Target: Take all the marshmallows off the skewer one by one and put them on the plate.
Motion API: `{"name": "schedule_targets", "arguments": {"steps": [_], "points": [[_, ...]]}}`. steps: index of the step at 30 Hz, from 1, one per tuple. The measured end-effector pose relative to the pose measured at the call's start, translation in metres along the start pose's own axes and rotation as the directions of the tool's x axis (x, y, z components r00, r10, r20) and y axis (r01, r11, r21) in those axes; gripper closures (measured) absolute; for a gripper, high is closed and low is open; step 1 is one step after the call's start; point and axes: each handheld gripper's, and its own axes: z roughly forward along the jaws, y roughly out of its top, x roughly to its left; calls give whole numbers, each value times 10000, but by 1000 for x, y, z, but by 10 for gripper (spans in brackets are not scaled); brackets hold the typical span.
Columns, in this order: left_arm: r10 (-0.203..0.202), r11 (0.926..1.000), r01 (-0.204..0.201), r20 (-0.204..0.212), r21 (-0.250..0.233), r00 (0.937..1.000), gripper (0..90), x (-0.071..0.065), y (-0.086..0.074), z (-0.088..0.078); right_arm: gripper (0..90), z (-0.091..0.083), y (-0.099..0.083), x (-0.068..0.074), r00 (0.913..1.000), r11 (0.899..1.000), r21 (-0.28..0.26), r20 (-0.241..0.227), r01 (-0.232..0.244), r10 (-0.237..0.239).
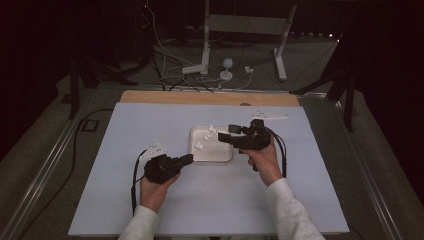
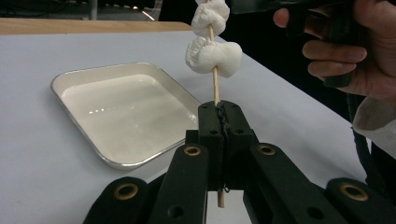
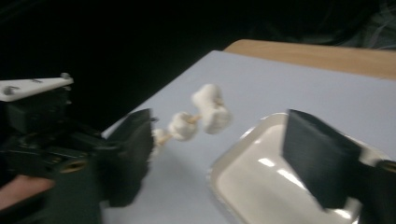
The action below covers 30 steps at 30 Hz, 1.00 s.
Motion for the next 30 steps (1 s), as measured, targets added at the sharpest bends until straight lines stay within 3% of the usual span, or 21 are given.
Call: {"name": "schedule_targets", "arguments": {"steps": [7, 9, 12, 16, 19, 22, 30], "points": [[201, 9998, -198, 261, -89, 9995, 900, -3, -1, 2, 498, 14, 2, 0, 9988, 9981, 356, -6, -494, 495], [223, 9997, -220, 352, -99, 9991, 900, -3, -1, 3, 537, 17, 2, -3, 9956, 9953, 293, -117, -925, 928], [230, 9996, -224, 398, -153, 9989, 900, -4, -1, 3, 597, 19, 1, -7, 9844, 9861, 301, -621, -1632, 1648], [269, 9995, -262, 427, -161, 9987, 900, -3, -2, 3, 628, 22, 1, -9, 9698, 9742, 523, -971, -2197, 2239], [346, 9993, -341, 410, -139, 9986, 900, -3, -3, 3, 671, 23, 2, -9, 9638, 9694, 625, -1098, -2373, 2430], [459, 9988, -452, 419, -182, 9981, 900, -3, -3, 3, 743, 20, 4, -8, 9705, 9750, 554, -991, -2152, 2198], [536, 9983, -524, 487, -248, 9974, 900, -2, -3, 2, 780, 16, 7, -1, 9821, 9834, -91, -538, -1811, 1804]]}}
